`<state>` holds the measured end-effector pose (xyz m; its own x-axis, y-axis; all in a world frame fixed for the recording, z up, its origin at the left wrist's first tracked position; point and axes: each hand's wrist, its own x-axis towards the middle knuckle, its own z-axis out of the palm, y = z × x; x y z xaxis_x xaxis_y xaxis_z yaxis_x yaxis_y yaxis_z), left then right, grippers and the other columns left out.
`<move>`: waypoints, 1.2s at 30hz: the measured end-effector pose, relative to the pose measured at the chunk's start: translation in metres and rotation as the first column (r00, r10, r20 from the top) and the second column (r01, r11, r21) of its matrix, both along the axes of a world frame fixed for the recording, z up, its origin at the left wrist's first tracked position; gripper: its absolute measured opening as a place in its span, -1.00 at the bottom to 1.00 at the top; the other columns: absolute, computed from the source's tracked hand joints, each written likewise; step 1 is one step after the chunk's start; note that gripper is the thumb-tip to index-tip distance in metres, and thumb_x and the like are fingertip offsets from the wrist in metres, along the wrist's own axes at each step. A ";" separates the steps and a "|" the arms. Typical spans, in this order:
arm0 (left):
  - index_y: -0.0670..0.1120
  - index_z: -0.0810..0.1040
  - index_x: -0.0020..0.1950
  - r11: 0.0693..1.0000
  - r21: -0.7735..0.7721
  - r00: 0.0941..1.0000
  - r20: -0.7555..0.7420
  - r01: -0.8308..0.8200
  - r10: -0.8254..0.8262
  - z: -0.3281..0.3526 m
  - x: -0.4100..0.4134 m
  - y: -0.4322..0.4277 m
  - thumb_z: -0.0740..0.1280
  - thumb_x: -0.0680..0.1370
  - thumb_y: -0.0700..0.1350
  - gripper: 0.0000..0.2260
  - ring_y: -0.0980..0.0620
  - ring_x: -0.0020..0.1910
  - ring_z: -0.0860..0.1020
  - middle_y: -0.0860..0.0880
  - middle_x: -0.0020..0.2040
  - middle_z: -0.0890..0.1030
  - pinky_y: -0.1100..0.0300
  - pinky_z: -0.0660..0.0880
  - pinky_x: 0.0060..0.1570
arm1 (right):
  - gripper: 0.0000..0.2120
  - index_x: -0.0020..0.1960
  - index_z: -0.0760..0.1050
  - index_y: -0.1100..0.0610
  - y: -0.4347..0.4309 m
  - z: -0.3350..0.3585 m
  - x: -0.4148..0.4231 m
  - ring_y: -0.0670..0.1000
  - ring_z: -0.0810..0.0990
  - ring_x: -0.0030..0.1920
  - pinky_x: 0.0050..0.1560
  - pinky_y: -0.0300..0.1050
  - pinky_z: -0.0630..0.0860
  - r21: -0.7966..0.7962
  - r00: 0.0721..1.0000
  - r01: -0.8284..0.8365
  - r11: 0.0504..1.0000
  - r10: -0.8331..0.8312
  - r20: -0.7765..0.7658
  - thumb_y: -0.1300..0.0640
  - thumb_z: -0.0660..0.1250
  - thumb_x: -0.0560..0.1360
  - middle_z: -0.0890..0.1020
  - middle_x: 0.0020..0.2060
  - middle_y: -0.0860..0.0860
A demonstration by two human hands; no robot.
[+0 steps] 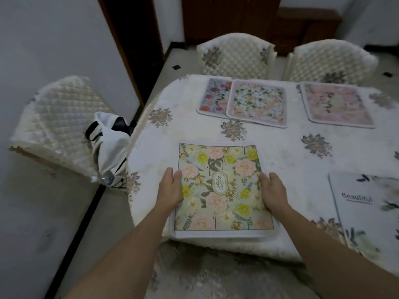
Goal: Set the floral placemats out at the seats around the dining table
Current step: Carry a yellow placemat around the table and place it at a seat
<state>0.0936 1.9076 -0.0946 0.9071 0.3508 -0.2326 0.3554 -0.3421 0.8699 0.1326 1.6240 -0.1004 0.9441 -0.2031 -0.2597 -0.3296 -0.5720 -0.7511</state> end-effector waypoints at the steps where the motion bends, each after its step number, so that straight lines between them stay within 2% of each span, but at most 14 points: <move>1: -0.12 0.26 -0.20 0.999 -0.005 0.999 -0.009 0.034 -0.034 -0.003 0.005 -0.002 0.14 0.67 -0.01 -0.70 0.04 -0.35 0.30 -0.02 -0.31 0.31 0.10 0.25 -0.30 | -0.62 -0.01 0.40 0.27 -0.004 -0.002 -0.002 0.10 0.46 -0.18 -0.21 -0.03 0.31 -0.007 1.000 0.021 1.000 -0.021 -0.005 -0.06 0.09 0.65 0.49 -0.22 0.06; 4: -0.09 0.33 -0.23 0.995 -0.030 0.993 -0.069 0.098 -0.100 -0.017 0.022 -0.003 0.22 0.64 -0.01 -0.72 0.06 -0.35 0.30 0.01 -0.33 0.33 0.12 0.24 -0.30 | -0.69 -0.01 0.38 0.21 -0.014 -0.013 -0.007 0.09 0.48 -0.16 -0.19 -0.02 0.37 0.002 0.998 0.040 0.999 -0.040 -0.052 -0.03 0.06 0.66 0.49 -0.20 0.05; 7: -0.21 0.52 -0.09 0.991 -0.038 0.982 -0.136 0.129 -0.133 -0.035 0.036 -0.001 0.29 0.61 -0.01 -0.74 -0.02 -0.25 0.44 -0.06 -0.24 0.50 0.08 0.37 -0.19 | -0.76 -0.06 0.35 0.14 -0.025 -0.027 -0.008 0.03 0.45 -0.18 -0.25 -0.06 0.35 0.009 0.993 0.052 0.999 -0.051 -0.108 0.00 0.07 0.66 0.45 -0.22 0.00; 11: -0.18 0.59 -0.05 0.987 -0.075 0.968 -0.200 0.139 -0.151 -0.052 0.046 -0.007 0.34 0.58 -0.02 -0.78 -0.21 -0.08 0.61 -0.22 -0.10 0.65 -0.10 0.54 0.00 | -0.76 -0.02 0.42 0.19 -0.034 -0.040 -0.008 0.03 0.49 -0.17 -0.27 -0.09 0.38 0.061 0.978 0.144 0.988 -0.133 -0.164 0.03 0.12 0.65 0.51 -0.18 0.04; 15: -0.20 0.60 -0.02 0.984 -0.082 0.964 -0.206 0.155 -0.169 -0.063 0.049 -0.014 0.35 0.57 -0.03 -0.78 -0.20 -0.02 0.63 -0.23 -0.05 0.66 -0.13 0.54 0.08 | -0.75 -0.06 0.44 0.22 -0.039 -0.052 -0.008 0.05 0.49 -0.22 -0.30 -0.10 0.38 0.082 0.955 0.215 0.973 -0.192 -0.226 0.05 0.15 0.63 0.53 -0.20 0.07; 19: -0.23 0.59 -0.05 0.988 -0.065 0.963 -0.223 0.140 -0.151 -0.074 0.047 -0.010 0.35 0.57 -0.04 -0.76 -0.27 -0.04 0.61 -0.27 -0.07 0.64 -0.17 0.54 0.06 | -0.75 -0.23 0.35 0.09 -0.039 -0.064 -0.011 0.02 0.40 -0.31 -0.34 -0.12 0.30 0.090 0.942 0.228 0.969 -0.197 -0.272 0.11 0.15 0.62 0.44 -0.33 0.01; 22: -0.16 0.61 -0.09 0.991 -0.063 0.963 -0.237 0.118 -0.130 -0.074 0.045 -0.008 0.35 0.58 -0.08 -0.84 -0.21 -0.06 0.63 -0.19 -0.12 0.67 -0.15 0.55 0.05 | -0.72 -0.28 0.35 0.06 -0.038 -0.067 -0.012 -0.01 0.40 -0.34 -0.35 -0.12 0.29 0.079 0.946 0.213 0.974 -0.185 -0.266 0.12 0.16 0.61 0.44 -0.36 -0.01; 25: -0.20 0.61 -0.08 0.992 -0.065 0.963 -0.243 0.107 -0.119 -0.076 0.044 -0.007 0.35 0.57 -0.08 -0.82 -0.24 -0.07 0.62 -0.25 -0.09 0.65 -0.16 0.54 0.04 | -0.67 -0.34 0.32 0.02 -0.037 -0.066 -0.011 -0.02 0.37 -0.38 -0.37 -0.12 0.25 0.060 0.949 0.201 0.978 -0.179 -0.261 0.15 0.17 0.61 0.40 -0.43 -0.04; 30: -0.23 0.59 -0.07 0.994 -0.055 0.958 -0.266 0.094 -0.105 -0.083 0.045 -0.006 0.37 0.55 -0.05 -0.77 -0.12 -0.20 0.58 -0.27 -0.11 0.65 -0.20 0.54 0.04 | -0.73 -0.26 0.40 0.14 -0.037 -0.065 -0.010 0.02 0.39 -0.35 -0.33 -0.10 0.28 0.032 0.947 0.189 0.981 -0.174 -0.270 0.14 0.18 0.61 0.43 -0.41 0.00; 34: -0.10 0.62 -0.09 1.000 -0.002 0.956 -0.292 0.030 -0.029 -0.079 0.046 -0.009 0.41 0.52 -0.03 -0.86 -0.05 -0.12 0.62 -0.06 -0.16 0.67 0.00 0.57 -0.01 | -0.73 -0.28 0.28 0.13 -0.039 -0.063 -0.008 0.04 0.30 -0.33 -0.29 -0.08 0.22 0.018 0.948 0.182 0.983 -0.170 -0.269 0.15 0.20 0.58 0.31 -0.40 0.03; 36: -0.10 0.59 -0.06 0.997 0.062 0.956 -0.294 0.035 -0.015 -0.077 0.047 -0.010 0.43 0.51 -0.02 -0.85 0.05 -0.16 0.57 0.00 -0.17 0.62 0.10 0.50 -0.08 | -0.77 -0.25 0.32 0.15 -0.040 -0.063 -0.008 0.05 0.32 -0.31 -0.26 -0.07 0.24 -0.004 0.948 0.179 0.984 -0.173 -0.266 0.14 0.22 0.57 0.34 -0.37 0.06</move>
